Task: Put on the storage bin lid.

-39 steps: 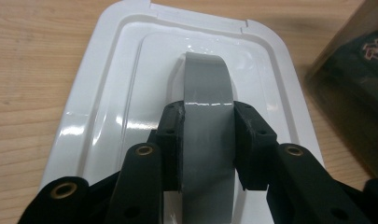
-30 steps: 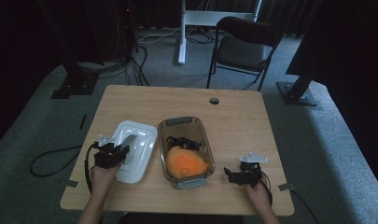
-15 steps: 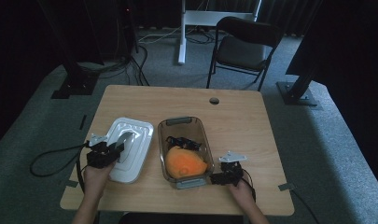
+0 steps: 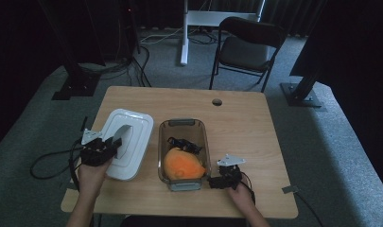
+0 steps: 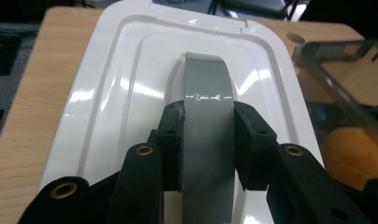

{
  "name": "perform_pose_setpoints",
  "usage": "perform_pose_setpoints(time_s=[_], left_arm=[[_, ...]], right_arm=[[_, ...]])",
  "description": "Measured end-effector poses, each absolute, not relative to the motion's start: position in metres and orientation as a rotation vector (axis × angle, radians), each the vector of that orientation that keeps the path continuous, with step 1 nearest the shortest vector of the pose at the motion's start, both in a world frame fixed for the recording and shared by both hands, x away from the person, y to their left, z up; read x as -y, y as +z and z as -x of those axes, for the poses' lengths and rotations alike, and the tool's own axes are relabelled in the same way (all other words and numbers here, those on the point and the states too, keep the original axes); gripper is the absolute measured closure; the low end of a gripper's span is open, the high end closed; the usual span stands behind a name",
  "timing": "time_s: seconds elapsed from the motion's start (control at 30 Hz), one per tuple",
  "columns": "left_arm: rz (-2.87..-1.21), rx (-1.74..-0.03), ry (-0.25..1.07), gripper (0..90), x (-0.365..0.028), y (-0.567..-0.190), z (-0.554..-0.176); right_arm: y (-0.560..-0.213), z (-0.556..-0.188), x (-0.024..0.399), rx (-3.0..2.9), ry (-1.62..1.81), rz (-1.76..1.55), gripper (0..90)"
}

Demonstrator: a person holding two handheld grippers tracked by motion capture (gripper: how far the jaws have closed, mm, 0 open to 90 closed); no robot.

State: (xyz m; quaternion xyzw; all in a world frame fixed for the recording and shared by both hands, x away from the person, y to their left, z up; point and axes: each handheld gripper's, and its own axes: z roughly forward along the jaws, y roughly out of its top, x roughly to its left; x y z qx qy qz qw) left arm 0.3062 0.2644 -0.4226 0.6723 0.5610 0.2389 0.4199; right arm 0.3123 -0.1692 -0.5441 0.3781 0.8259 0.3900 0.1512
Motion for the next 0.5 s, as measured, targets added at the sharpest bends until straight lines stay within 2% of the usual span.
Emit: perform_pose_setpoints(time_s=[0.5], left_arm=[[-1.673,-1.320,0.601,67.5,-0.260,-0.392,-0.301]], right_arm=[[-0.546,-0.310,0.136,-2.422,1.124,-1.014,12.2]])
